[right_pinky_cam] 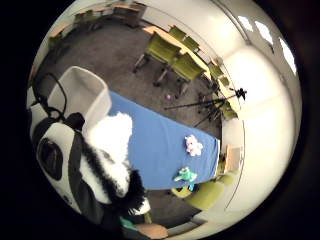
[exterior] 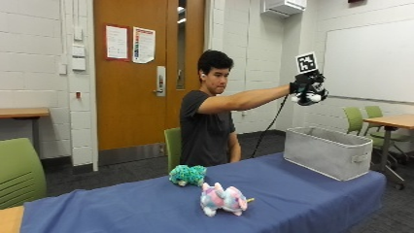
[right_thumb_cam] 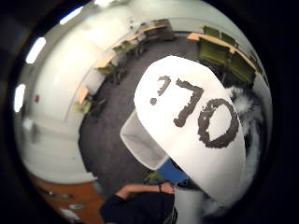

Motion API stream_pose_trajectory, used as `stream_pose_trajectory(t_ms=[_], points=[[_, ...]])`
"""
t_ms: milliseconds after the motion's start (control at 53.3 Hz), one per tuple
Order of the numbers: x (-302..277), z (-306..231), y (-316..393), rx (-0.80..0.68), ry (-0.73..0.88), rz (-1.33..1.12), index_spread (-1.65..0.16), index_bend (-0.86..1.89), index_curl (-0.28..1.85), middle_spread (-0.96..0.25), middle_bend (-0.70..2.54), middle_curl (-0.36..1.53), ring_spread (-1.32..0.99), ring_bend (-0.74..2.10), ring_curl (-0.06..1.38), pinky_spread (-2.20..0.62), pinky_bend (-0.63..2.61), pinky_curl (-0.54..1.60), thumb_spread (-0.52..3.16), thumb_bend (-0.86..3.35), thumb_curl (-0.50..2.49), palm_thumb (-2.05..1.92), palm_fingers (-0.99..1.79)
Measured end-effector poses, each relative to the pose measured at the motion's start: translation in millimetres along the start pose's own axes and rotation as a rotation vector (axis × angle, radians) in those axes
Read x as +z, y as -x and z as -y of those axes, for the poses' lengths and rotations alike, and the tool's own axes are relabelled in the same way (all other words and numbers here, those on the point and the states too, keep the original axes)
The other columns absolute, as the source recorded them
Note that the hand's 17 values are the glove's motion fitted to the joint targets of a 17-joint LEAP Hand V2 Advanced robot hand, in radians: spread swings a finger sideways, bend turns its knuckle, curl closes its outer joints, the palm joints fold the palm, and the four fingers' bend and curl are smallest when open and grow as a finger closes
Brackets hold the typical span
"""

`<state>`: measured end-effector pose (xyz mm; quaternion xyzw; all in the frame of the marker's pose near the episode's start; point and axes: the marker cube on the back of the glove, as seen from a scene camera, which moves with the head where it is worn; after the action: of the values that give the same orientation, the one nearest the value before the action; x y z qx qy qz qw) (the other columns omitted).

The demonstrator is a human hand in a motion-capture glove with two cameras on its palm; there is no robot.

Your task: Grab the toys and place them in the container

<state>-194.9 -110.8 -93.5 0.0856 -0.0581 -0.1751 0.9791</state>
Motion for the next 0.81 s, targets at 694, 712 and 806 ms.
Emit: stream_pose_trajectory(t_ms=[694,712,806], points=[[67,32,-1,0.012,0.211,-0.096,-0.26,0.11,0.67,-0.04,0.43,0.43,-0.19,0.6,0.27,-0.17,0.87,0.38,0.99,-0.11,0.65,-0.11,-0.14],[65,30,15,0.029,0.208,-0.101,-0.25,0.11,0.66,-0.03,0.42,0.43,-0.18,0.59,0.27,-0.17,0.86,0.38,0.99,-0.11,0.63,-0.11,-0.14],[48,12,40,-0.074,0.194,0.014,-0.23,0.13,0.61,-0.02,0.39,0.42,-0.18,0.57,0.26,-0.14,0.82,0.36,0.98,-0.1,0.55,-0.12,-0.08]])
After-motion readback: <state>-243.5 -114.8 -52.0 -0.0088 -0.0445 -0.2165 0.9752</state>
